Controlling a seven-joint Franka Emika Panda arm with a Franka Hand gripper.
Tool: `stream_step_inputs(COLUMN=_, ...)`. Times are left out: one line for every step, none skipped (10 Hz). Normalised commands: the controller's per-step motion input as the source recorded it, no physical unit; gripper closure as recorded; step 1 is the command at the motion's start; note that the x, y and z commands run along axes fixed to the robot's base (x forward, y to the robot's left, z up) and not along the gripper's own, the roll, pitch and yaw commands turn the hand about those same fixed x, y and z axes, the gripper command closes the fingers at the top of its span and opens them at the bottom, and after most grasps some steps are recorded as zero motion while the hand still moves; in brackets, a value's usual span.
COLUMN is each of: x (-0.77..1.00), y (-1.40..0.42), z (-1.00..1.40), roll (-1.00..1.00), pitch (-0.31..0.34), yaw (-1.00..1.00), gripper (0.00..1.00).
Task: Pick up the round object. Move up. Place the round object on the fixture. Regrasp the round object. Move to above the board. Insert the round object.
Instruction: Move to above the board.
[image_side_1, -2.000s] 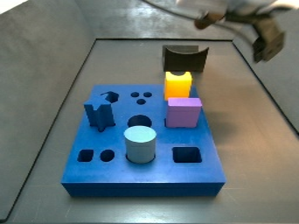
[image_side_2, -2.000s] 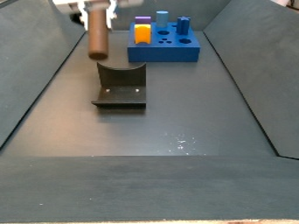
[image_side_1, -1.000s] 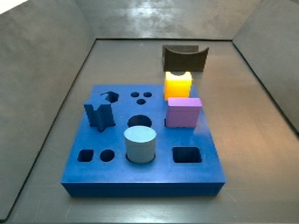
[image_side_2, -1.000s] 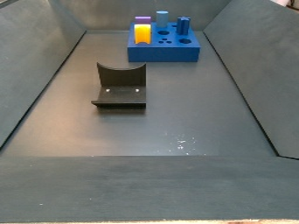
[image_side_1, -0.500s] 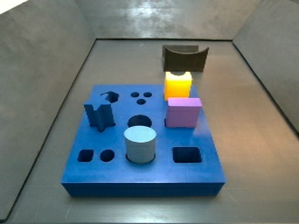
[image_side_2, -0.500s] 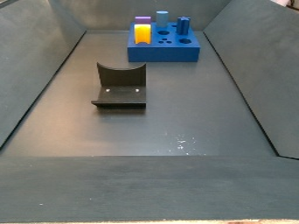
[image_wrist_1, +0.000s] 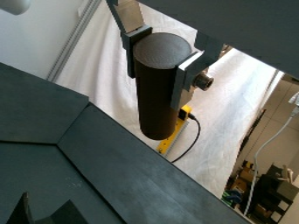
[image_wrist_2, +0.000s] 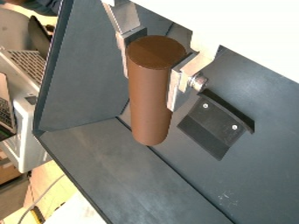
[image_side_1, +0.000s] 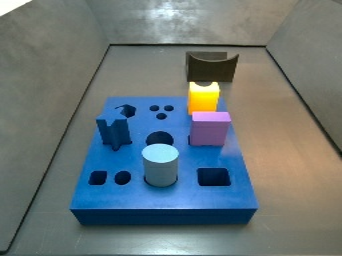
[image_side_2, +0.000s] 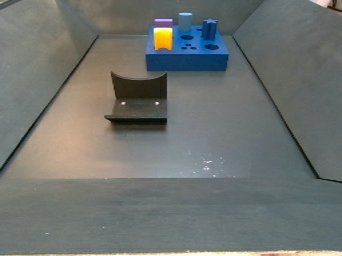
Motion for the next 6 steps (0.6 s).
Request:
stream_step_inputs(x=0.52, y=-0.05, z=0.01, roll=0.14, pitch=0.114, yaw=0.12, gripper=1.00)
stream_step_inputs(x=0.52, y=-0.05, z=0.01, roll=0.13, pitch=0.115, yaw=0.12, gripper=1.00)
stream_step_inputs(x=0.52, y=-0.05, z=0.01, roll=0.13, pitch=0.115, yaw=0.12, gripper=1.00)
stream_step_inputs(x=0.52, y=-0.05, z=0.01, roll=0.13, pitch=0.116, yaw=0.12, gripper=1.00)
stream_step_inputs(x=0.52, y=-0.05, z=0.01, roll=0.13, pitch=0.116, yaw=0.12, gripper=1.00)
stream_step_inputs(x=0.52, y=-0.05, z=0.01, roll=0.13, pitch=0.117, yaw=0.12, gripper=1.00)
